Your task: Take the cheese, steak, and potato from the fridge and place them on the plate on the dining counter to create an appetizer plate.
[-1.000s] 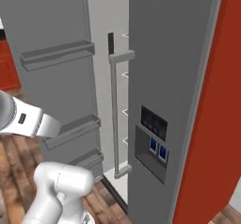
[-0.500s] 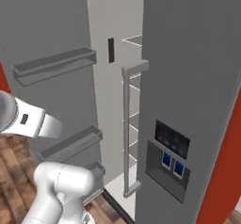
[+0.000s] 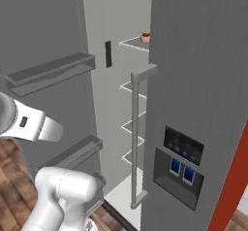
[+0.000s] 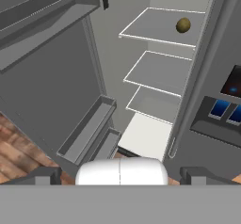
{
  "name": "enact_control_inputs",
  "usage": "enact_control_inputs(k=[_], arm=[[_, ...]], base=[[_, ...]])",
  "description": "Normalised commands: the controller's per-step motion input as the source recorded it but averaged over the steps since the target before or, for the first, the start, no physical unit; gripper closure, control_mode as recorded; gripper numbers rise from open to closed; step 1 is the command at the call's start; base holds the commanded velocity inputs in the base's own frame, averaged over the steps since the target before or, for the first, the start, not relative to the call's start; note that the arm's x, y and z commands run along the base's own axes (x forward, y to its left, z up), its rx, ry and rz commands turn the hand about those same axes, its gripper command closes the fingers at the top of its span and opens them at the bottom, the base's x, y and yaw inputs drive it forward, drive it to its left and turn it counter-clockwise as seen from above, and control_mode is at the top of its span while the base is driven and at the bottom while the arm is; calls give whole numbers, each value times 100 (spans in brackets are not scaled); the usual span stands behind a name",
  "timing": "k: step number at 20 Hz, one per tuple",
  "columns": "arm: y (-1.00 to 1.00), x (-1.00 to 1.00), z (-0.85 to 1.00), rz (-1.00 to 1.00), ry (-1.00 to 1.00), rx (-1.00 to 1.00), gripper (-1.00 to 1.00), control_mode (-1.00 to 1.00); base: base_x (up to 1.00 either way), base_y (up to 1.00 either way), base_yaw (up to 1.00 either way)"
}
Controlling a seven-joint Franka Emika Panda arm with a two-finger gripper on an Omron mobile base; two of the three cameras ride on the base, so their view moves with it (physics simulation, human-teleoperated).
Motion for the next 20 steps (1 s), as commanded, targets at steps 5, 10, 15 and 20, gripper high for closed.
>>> enact_control_inputs(k=[5, 10, 15, 20], arm=[[0, 0, 0, 0, 0, 0, -100, 100], [0, 0, 0, 0, 0, 0, -100, 100], [0, 0, 0, 0, 0, 0, -100, 100], [0, 0, 0, 0, 0, 0, -100, 100]], base=[[23, 0, -24], [57, 9, -21], [62, 10, -20], [63, 14, -21]])
